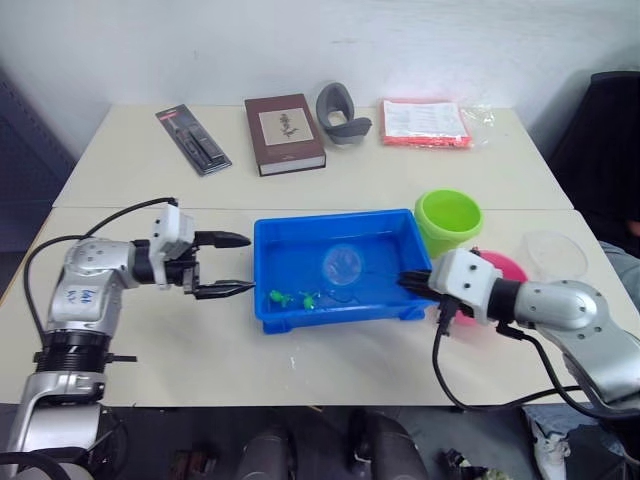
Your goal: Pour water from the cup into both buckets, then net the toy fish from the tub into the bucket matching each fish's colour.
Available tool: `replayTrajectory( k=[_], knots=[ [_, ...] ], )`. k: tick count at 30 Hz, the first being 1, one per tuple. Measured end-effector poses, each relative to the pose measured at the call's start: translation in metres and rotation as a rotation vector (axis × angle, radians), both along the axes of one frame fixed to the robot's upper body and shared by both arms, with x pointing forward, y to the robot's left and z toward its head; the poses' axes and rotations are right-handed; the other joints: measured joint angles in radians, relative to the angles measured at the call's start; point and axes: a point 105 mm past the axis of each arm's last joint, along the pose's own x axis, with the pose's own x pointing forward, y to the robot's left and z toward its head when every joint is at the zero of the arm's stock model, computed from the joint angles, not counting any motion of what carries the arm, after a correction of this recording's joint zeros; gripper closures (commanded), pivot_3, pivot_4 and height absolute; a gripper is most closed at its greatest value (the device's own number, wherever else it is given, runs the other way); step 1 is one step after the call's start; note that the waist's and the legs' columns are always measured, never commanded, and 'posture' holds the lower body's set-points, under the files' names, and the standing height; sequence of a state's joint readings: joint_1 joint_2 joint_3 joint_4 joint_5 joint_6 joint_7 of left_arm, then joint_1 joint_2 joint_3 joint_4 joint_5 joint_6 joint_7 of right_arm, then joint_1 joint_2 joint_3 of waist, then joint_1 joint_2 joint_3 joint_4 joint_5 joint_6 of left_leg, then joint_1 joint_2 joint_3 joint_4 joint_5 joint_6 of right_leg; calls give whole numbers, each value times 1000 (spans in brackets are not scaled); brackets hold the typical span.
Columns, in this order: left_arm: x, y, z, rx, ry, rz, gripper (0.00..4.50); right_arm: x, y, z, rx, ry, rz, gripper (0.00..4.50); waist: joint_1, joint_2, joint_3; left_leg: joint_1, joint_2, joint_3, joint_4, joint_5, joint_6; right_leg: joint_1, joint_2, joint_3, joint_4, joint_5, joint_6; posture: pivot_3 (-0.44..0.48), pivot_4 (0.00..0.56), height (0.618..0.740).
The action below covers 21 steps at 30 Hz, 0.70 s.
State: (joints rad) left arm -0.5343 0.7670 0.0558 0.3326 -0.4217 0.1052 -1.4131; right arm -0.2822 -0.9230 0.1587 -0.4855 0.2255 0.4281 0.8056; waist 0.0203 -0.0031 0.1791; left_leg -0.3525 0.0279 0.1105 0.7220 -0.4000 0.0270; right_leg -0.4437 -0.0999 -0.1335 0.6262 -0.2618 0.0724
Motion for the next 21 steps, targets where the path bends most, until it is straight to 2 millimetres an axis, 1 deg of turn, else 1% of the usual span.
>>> replayTrajectory(
  k=[2,6,9,14,17,19,21],
  knots=[
    [-4,4,-2,24,8,-14,43,5,3,-2,-66,-4,17,4500,3,0,0,0,0,0,0,0,0,0,0,-1,0,0,0,0,150,740],
    [-4,5,-4,32,16,-17,43,13,5,-11,-171,13,54,4500,0,0,0,0,0,1,0,0,0,0,1,-1,0,0,0,0,150,740],
    [-5,4,-5,35,16,-19,43,19,9,-11,-209,16,84,4500,-5,0,0,0,1,1,0,0,0,0,1,-1,0,0,0,0,150,740],
    [-8,5,-12,35,38,-11,43,17,25,-13,-145,99,152,4500,-18,0,0,0,1,1,0,0,0,0,1,-2,0,0,0,0,150,740],
    [-9,5,-14,36,40,-6,43,10,37,-16,-63,187,207,4500,-21,0,0,0,1,1,-1,0,0,0,1,-2,0,0,0,0,150,740],
    [-10,5,-14,37,38,-5,43,8,39,-15,-31,210,219,4500,-21,0,0,0,1,0,0,0,0,0,1,-2,0,0,0,0,150,740],
    [-10,5,-14,36,33,1,43,8,36,-12,-11,218,214,4500,-20,0,0,0,0,0,0,0,0,0,1,-2,0,0,0,0,150,740]
  ],
)
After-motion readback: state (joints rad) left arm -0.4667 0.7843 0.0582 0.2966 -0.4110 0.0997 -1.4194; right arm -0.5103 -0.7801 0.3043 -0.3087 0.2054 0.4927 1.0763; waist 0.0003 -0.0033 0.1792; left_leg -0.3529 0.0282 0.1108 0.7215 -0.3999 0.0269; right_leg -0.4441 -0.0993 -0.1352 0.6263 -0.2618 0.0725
